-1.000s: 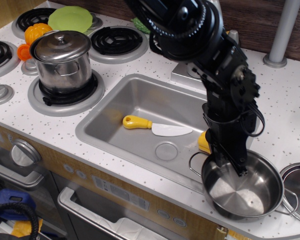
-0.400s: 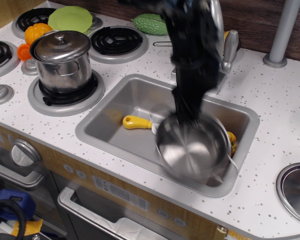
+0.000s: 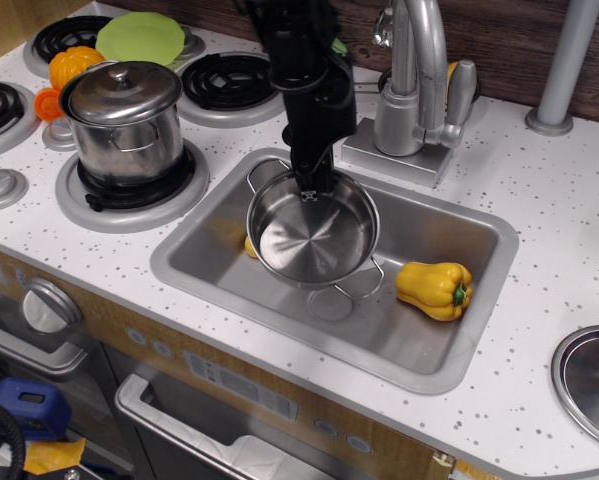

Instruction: Put pan in sink

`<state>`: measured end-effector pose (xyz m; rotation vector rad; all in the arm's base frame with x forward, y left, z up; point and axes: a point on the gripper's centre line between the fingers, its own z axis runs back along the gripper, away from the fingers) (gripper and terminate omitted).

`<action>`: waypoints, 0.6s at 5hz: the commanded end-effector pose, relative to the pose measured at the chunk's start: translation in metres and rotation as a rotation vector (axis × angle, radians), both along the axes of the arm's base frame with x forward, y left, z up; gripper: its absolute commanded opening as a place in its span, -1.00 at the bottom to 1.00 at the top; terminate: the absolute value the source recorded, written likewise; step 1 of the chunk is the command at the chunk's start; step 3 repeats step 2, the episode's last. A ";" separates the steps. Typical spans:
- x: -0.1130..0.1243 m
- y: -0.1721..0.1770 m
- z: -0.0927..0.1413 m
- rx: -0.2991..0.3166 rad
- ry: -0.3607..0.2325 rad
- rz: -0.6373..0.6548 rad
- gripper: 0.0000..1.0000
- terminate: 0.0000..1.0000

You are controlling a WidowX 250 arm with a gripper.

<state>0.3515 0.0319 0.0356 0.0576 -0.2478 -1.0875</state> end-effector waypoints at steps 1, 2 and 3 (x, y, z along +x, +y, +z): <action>0.005 0.012 -0.011 -0.052 -0.104 -0.013 1.00 -1.00; 0.005 0.012 -0.011 -0.052 -0.104 -0.013 1.00 1.00; 0.005 0.012 -0.011 -0.052 -0.104 -0.013 1.00 1.00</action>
